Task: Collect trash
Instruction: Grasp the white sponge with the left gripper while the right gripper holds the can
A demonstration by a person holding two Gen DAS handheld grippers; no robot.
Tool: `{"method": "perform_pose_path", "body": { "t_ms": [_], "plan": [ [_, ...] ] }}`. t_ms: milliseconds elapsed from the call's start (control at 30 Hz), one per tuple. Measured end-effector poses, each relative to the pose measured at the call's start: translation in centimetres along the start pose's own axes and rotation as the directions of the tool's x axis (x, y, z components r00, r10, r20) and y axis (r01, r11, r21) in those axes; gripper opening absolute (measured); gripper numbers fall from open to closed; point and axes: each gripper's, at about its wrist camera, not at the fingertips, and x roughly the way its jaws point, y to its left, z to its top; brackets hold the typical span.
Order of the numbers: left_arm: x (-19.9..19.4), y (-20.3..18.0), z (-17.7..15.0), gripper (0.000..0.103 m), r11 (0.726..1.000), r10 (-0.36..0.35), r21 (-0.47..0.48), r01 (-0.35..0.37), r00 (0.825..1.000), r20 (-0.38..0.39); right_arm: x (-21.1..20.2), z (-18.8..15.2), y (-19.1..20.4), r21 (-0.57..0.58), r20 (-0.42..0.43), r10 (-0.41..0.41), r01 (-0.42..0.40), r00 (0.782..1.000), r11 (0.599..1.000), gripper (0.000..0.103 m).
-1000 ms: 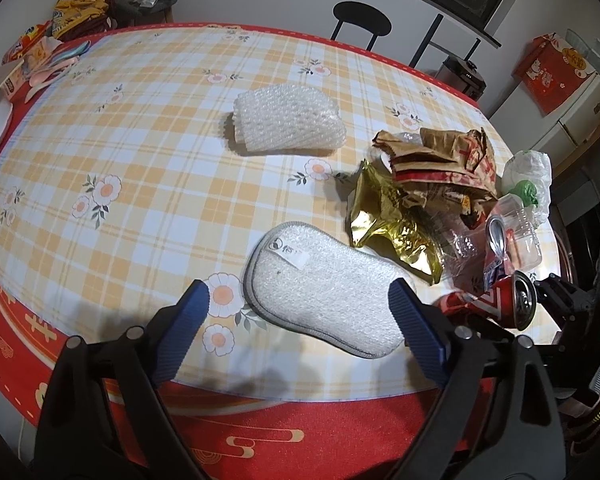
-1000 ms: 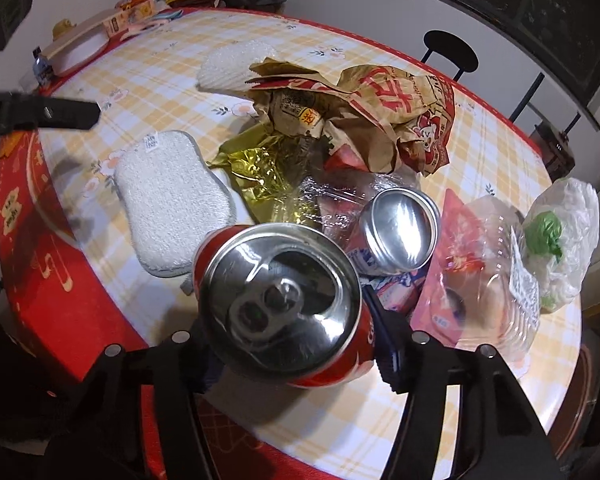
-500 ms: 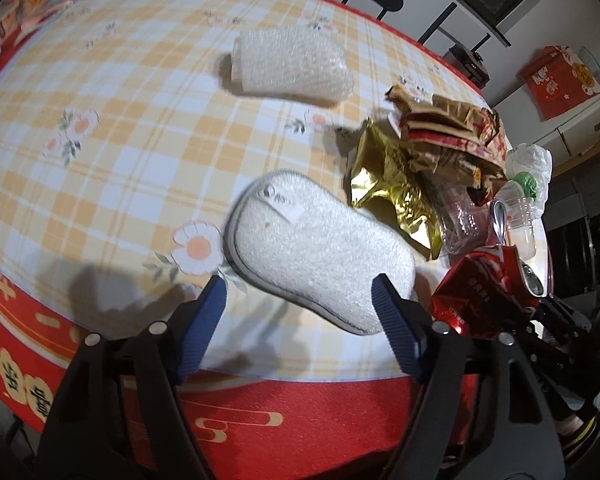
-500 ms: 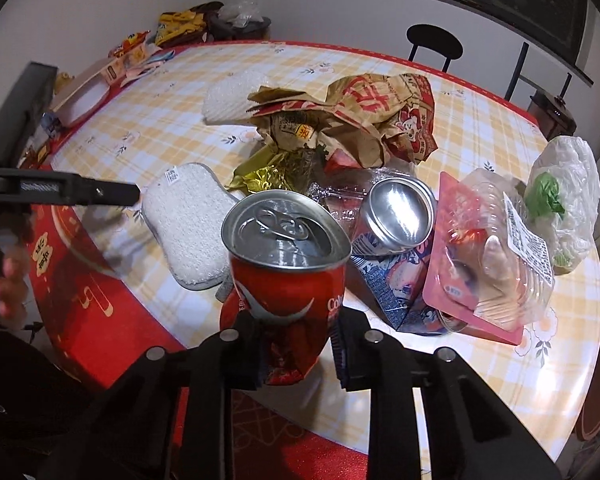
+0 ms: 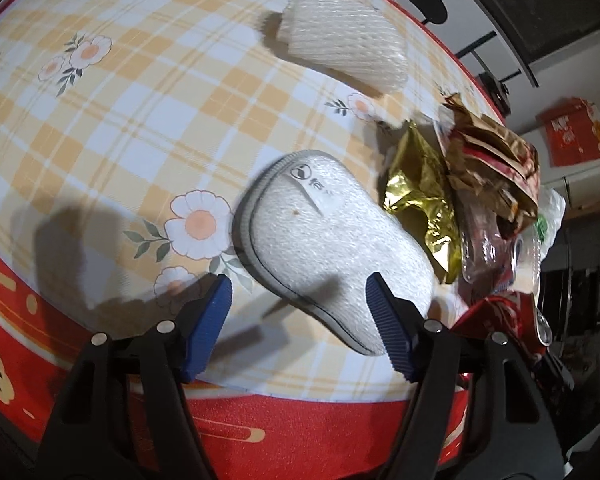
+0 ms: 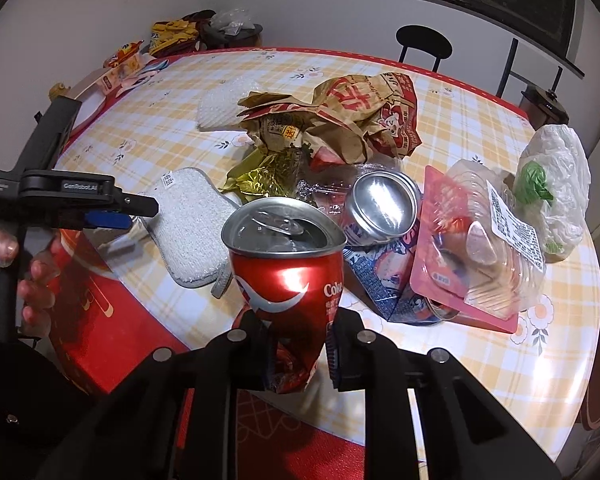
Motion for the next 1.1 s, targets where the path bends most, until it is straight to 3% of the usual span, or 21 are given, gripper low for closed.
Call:
{"method": "perform_pose_path", "body": {
  "t_ms": [367,700,967,1100],
  "plan": [
    [1.2,-1.2,2.2,0.065,0.998,0.026,0.062,-0.03,0.997,0.071,0.4,-0.3,0.1,-0.001,-0.021,0.0,0.0,1.0,1.0,0.02],
    [1.1,-1.5,3.8,0.062,0.994,-0.104,-0.003,0.105,0.992,0.077,0.6,-0.4,0.1,0.002,-0.028,0.002,-0.002,1.0,1.0,0.018],
    [-0.3,-3.0,3.6,0.062,0.962,-0.271,0.049,0.267,0.957,0.103,0.9,-0.4,0.3,-0.006,-0.037,0.009,-0.009,0.999,1.0,0.016],
    [-0.4,-3.2,2.9,0.062,0.952,-0.306,0.054,0.302,0.948,0.09,1.5,-0.5,0.8,-0.017,-0.063,0.014,-0.015,0.998,1.0,0.011]
  ]
}}
